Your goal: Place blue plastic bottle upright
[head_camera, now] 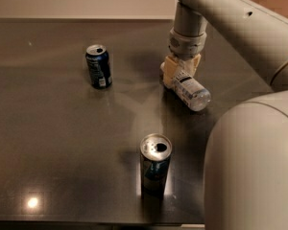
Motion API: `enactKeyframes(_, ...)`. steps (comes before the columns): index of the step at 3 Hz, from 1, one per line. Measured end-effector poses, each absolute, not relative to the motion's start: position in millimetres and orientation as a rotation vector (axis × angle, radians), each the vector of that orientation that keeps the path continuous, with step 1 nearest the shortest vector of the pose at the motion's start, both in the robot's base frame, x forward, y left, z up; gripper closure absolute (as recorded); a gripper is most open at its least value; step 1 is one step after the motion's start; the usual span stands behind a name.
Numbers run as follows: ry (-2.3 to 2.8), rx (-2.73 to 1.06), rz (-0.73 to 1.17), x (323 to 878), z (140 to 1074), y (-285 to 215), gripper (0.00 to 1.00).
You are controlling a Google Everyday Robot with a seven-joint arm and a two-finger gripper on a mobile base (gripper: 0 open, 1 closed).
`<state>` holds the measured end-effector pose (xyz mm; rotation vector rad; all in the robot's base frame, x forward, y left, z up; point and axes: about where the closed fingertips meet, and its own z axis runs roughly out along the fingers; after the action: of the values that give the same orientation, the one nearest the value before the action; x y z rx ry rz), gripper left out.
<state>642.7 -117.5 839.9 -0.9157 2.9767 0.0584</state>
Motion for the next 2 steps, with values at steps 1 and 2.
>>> enactKeyframes(1,2.969,-0.929,0.055,643,840,-117,0.65)
enactKeyframes(2,2.902,-1.003,0.053,641,856,-111,0.87)
